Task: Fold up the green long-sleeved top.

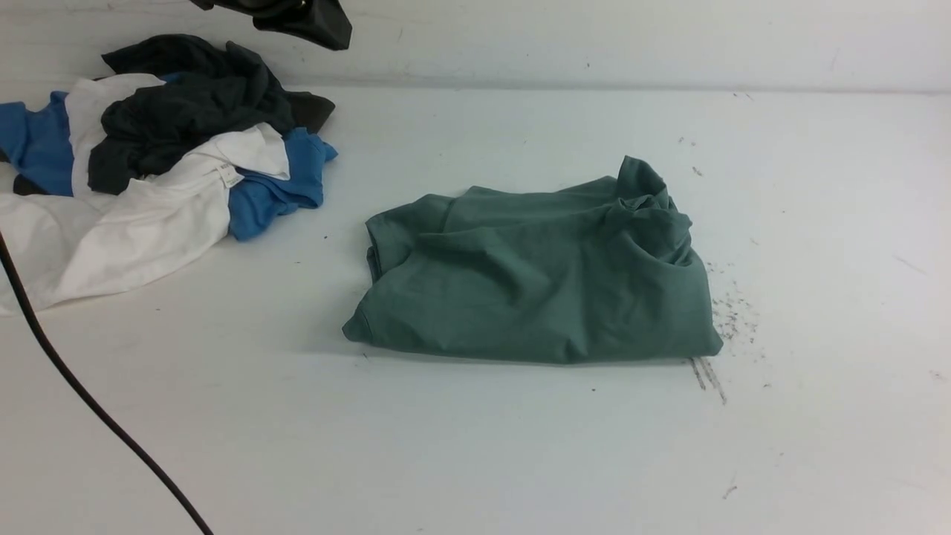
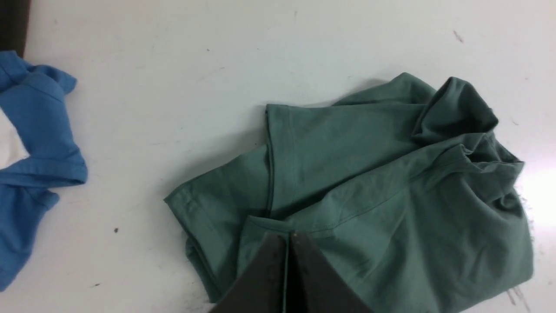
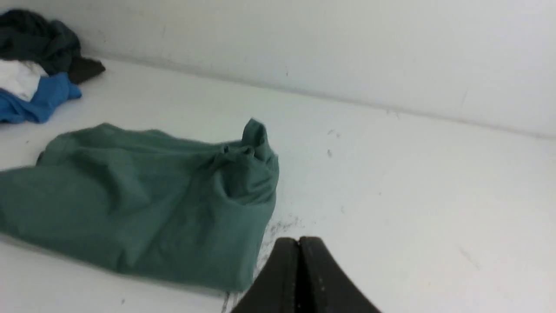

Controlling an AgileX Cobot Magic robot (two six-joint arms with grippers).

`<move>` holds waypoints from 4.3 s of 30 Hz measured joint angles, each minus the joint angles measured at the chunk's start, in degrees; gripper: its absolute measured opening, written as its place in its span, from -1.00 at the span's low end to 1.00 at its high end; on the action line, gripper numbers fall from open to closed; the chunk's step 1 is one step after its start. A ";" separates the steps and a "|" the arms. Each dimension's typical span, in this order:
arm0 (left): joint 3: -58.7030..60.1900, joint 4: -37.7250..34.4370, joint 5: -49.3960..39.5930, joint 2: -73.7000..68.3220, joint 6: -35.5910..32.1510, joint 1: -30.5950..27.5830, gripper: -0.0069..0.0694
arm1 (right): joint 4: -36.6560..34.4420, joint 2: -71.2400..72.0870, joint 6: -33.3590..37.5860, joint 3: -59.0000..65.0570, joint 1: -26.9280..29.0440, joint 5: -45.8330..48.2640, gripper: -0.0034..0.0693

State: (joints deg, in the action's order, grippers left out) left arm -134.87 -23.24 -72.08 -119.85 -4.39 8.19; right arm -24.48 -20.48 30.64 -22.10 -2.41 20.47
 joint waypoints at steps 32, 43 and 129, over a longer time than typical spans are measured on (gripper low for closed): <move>0.00 -5.03 0.00 -0.21 0.12 0.00 -0.83 | -7.08 21.16 -11.42 11.77 0.00 -8.51 -0.95; 9.06 -4.62 0.05 5.53 1.60 4.24 -0.83 | 0.24 21.16 -11.25 13.87 0.00 -9.44 -0.95; 136.26 20.92 51.28 120.43 2.08 2.36 -0.83 | 20.87 21.16 -23.06 23.49 0.03 0.66 -0.95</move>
State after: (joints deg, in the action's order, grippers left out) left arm 1.39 -2.32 -20.80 0.58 -2.31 10.55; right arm -3.61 0.68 7.58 1.39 -2.39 21.14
